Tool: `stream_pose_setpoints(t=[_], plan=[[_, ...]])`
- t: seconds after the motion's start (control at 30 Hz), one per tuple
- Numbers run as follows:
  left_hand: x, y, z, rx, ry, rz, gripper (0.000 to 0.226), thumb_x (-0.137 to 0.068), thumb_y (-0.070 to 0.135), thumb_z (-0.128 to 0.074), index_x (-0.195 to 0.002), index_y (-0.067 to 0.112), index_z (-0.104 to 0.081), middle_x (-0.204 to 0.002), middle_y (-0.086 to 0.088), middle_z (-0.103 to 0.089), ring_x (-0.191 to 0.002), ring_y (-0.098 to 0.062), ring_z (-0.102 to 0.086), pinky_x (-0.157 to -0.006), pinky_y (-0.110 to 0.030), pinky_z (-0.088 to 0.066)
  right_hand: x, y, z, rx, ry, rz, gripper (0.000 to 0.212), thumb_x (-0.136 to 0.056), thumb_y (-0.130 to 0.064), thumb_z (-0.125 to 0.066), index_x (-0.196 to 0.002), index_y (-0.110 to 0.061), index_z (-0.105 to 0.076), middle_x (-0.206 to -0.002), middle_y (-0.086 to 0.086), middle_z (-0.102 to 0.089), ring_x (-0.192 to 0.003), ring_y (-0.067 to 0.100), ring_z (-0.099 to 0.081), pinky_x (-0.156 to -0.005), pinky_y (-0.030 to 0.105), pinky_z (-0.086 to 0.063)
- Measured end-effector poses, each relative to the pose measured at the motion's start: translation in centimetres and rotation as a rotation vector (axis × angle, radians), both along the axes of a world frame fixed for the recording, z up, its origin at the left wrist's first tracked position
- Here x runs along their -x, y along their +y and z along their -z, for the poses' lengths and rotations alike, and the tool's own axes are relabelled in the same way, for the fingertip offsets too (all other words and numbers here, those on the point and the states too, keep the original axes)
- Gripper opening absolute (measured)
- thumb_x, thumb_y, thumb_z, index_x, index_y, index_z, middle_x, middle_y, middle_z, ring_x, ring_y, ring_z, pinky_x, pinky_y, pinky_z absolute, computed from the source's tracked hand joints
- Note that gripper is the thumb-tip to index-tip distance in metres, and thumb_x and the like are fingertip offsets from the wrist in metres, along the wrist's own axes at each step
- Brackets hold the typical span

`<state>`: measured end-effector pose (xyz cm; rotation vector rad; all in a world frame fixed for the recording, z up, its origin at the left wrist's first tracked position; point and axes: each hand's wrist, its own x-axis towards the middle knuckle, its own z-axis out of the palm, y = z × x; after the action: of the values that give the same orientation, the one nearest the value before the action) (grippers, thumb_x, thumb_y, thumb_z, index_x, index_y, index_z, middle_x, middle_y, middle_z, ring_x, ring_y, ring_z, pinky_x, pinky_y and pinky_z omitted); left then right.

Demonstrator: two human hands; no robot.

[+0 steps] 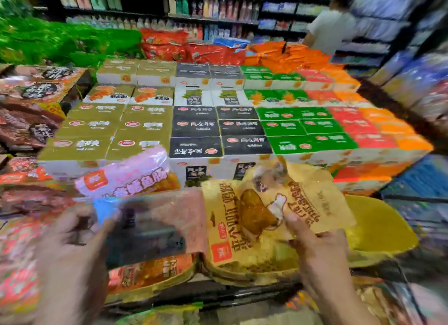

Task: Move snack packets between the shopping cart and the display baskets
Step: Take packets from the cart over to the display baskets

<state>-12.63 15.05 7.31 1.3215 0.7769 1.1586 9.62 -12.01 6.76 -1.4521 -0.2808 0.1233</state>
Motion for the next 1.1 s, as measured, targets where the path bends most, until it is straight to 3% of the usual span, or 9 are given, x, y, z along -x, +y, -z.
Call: stream_pose_setpoints(t=[0.07,0.13,0.3,0.37,0.43,0.57,0.7,0.93,1.1], plan=[[-2.6,-2.8,-0.9,0.047,0.074,0.113,0.059,-0.063,0.065,-0.088,-0.1,0.022,-0.07,-0.088,-0.006,-0.072,-0.076,-0.031,-0.067,-0.069,-0.055,-0.063,-1.2,-4.2,-0.5,-0.06,0.002,0.129,0.076,-0.063,-0.058,-0.095,-0.129,-0.03,-0.071,-0.123,0.0,-0.078,-0.11,0.02,-0.076,-0.082,0.036,-0.065],[-6.2,-5.7,-1.1,0.027,0.028,0.228,0.066,-0.059,0.062,-0.092,-0.102,0.017,-0.069,-0.092,-0.014,-0.072,-0.081,-0.038,-0.068,-0.063,-0.08,-0.051,-2.2,-9.4,-1.6,-0.127,0.01,0.254,0.075,-0.063,-0.047,-0.097,-0.128,-0.019,-0.072,-0.118,0.002,-0.079,-0.103,0.019,-0.078,-0.072,0.028,-0.063],[-14.6,-17.0,-1.2,0.056,0.028,0.402,0.035,-0.072,0.034,-0.09,-0.093,0.017,-0.068,-0.09,-0.006,-0.074,-0.084,-0.025,-0.067,-0.087,-0.06,-0.055,-3.9,-22.7,-2.0,-0.084,0.015,0.447,0.044,-0.071,-0.037,-0.09,-0.105,-0.012,-0.08,-0.094,-0.003,-0.083,-0.077,0.012,-0.079,-0.058,0.025,-0.062],[-17.4,-21.8,-0.5,0.074,0.027,0.432,0.035,-0.071,0.03,-0.085,-0.096,0.012,-0.067,-0.094,-0.017,-0.071,-0.081,-0.017,-0.065,-0.079,-0.027,-0.057,-4.5,-28.8,-1.8,-0.046,0.024,0.539,0.05,-0.068,-0.043,-0.091,-0.107,-0.013,-0.08,-0.096,0.002,-0.083,-0.085,0.022,-0.08,-0.068,0.038,-0.066],[-20.1,-26.5,0.5,0.066,0.049,0.486,0.037,-0.074,0.027,-0.081,-0.1,0.006,-0.066,-0.095,-0.028,-0.067,-0.081,-0.018,-0.063,-0.067,-0.016,-0.054,-5.0,-34.5,-1.6,-0.031,0.072,0.599,0.046,-0.073,-0.039,-0.087,-0.111,-0.014,-0.079,-0.103,0.008,-0.082,-0.095,0.035,-0.079,-0.084,0.057,-0.063],[-25.6,-35.8,2.4,0.058,0.108,0.649,0.02,-0.081,0.012,-0.078,-0.081,0.031,-0.072,-0.071,0.009,-0.069,-0.066,-0.002,-0.061,-0.064,-0.014,-0.051,-5.2,-45.3,-1.8,0.008,0.03,0.778,0.022,-0.089,-0.021,-0.079,-0.106,-0.007,-0.075,-0.09,-0.007,-0.082,-0.074,-0.001,-0.074,-0.062,0.012,-0.057],[-30.2,-43.8,3.8,0.11,0.163,0.787,0.019,-0.072,0.024,-0.082,-0.083,0.019,-0.067,-0.092,-0.014,-0.069,-0.082,-0.019,-0.062,-0.077,-0.028,-0.053,-4.1,-53.7,-2.0,-0.008,0.05,0.892,0.021,-0.095,-0.008,-0.072,-0.114,0.0,-0.072,-0.079,-0.027,-0.077,-0.068,-0.017,-0.067,-0.06,0.001,-0.047],[-38.3,-55.8,6.1,0.098,0.293,1.049,0.023,-0.087,0.0,-0.073,-0.08,0.021,-0.073,-0.072,0.0,-0.073,-0.062,-0.011,-0.065,-0.052,-0.018,-0.054,-3.0,-63.8,1.0,-0.073,0.076,1.242,0.037,-0.084,-0.02,-0.078,-0.12,-0.009,-0.073,-0.114,-0.008,-0.08,-0.095,-0.002,-0.075,-0.08,0.011,-0.057],[-45.4,-62.5,9.7,0.114,0.454,1.15,0.008,-0.091,0.003,-0.074,-0.088,0.007,-0.068,-0.092,-0.022,-0.075,-0.08,-0.032,-0.068,-0.074,-0.047,-0.059,-2.9,-67.6,3.4,-0.103,0.171,1.385,0.032,-0.09,-0.004,-0.074,-0.117,-0.021,-0.075,-0.118,-0.001,-0.079,-0.106,0.018,-0.077,-0.085,0.033,-0.064]])
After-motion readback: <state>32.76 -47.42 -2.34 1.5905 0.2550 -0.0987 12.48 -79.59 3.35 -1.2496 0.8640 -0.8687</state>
